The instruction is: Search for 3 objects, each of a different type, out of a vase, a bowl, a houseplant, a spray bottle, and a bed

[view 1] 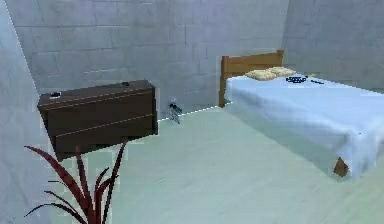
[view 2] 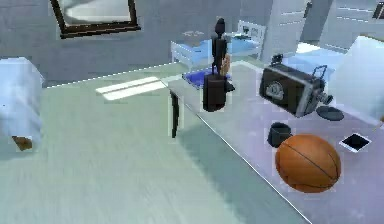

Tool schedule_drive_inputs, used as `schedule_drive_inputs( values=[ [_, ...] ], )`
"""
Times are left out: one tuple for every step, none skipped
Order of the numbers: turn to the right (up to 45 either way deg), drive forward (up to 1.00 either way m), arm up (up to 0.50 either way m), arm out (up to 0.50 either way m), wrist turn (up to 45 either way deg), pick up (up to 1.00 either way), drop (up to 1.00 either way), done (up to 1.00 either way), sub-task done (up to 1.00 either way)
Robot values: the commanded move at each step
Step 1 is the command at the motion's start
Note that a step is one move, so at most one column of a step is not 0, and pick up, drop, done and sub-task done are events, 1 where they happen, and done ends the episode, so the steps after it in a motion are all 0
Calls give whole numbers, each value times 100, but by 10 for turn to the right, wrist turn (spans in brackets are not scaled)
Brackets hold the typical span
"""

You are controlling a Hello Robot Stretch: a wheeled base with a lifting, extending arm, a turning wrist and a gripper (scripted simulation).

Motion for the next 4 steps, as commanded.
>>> schedule_drive_inputs(
  values=[
    [-300, 0, 0, 0, 0, 0, 0, 0, 0],
    [0, 15, 0, 0, 0, 0, 0, 0, 0],
    [0, 0, 0, 0, 0, 0, 0, 0, 100],
    [450, 0, 0, 0, 0, 0, 0, 0, 0]
  ],
)
